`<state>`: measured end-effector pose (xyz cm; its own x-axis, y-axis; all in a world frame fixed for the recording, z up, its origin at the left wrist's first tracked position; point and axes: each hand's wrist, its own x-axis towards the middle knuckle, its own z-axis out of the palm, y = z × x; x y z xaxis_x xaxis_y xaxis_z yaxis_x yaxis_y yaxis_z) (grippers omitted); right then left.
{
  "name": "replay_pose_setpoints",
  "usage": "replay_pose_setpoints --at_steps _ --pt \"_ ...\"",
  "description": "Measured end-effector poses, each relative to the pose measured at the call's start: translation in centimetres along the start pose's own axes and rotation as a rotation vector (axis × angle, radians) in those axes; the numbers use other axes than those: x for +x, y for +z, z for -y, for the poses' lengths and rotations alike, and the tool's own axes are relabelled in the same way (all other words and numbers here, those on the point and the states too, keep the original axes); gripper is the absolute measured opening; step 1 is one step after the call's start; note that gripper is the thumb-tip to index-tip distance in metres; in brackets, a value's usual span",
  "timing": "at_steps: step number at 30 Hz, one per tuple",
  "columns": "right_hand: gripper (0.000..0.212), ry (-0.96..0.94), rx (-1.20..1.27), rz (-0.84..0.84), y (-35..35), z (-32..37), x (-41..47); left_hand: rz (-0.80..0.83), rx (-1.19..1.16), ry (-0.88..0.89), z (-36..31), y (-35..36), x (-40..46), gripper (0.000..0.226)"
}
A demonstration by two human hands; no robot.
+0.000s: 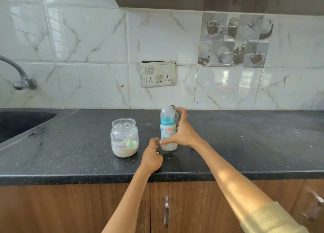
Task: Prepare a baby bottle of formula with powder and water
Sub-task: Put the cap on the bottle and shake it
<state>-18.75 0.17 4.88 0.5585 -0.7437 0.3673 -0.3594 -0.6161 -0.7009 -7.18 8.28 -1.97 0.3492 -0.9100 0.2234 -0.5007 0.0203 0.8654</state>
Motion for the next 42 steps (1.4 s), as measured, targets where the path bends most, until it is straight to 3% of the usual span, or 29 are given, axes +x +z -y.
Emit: replay_pose_setpoints --at_steps 3,7,11,14,17,20,23,26,33,35,38,42 --pt "0.137 -0.112 0.136 -0.127 -0.9 0.9 0.4 0.007 -0.010 0.014 0.1 0.1 0.0 0.061" --pt "0.119 -0.142 -0.045 0.058 -0.5 0.5 -0.8 -0.014 -0.011 0.000 0.2 0.1 0.1 0.057" --pt "0.108 -0.112 0.174 -0.206 -0.6 -0.9 -0.6 -0.003 -0.020 0.016 0.3 0.2 0.3 0.054" --pt "0.110 -0.104 0.045 0.027 -1.3 -0.3 0.0 -0.008 -0.032 0.016 0.4 0.3 0.2 0.053" --pt "0.106 -0.085 0.175 -0.135 -1.6 -0.1 0.8 -0.009 -0.044 0.024 0.6 0.3 0.4 0.051" --pt "0.105 -0.112 0.067 -0.002 -1.6 -0.1 1.0 -0.010 -0.043 0.026 0.6 0.2 0.3 0.054" --pt "0.103 -0.128 0.150 -0.117 -1.5 -0.9 0.8 -0.002 -0.030 0.032 0.5 0.1 0.3 0.059" --pt "0.103 -0.166 0.071 -0.014 -1.6 -1.1 0.6 -0.011 -0.015 0.030 0.4 0.2 0.3 0.060" --pt "0.102 -0.154 0.112 -0.116 -2.0 -0.8 0.7 -0.018 0.007 0.031 0.4 0.2 0.2 0.061" --pt "0.103 -0.161 0.048 -0.043 -1.7 -0.4 0.7 -0.020 0.012 0.032 0.3 0.2 0.2 0.061" --pt "0.101 -0.147 0.101 -0.127 -1.3 -0.6 0.8 -0.017 0.002 0.026 0.3 0.1 0.2 0.060" --pt "0.100 -0.177 0.051 -0.073 -0.5 -0.6 0.8 -0.014 -0.011 0.023 0.3 0.1 0.1 0.058"
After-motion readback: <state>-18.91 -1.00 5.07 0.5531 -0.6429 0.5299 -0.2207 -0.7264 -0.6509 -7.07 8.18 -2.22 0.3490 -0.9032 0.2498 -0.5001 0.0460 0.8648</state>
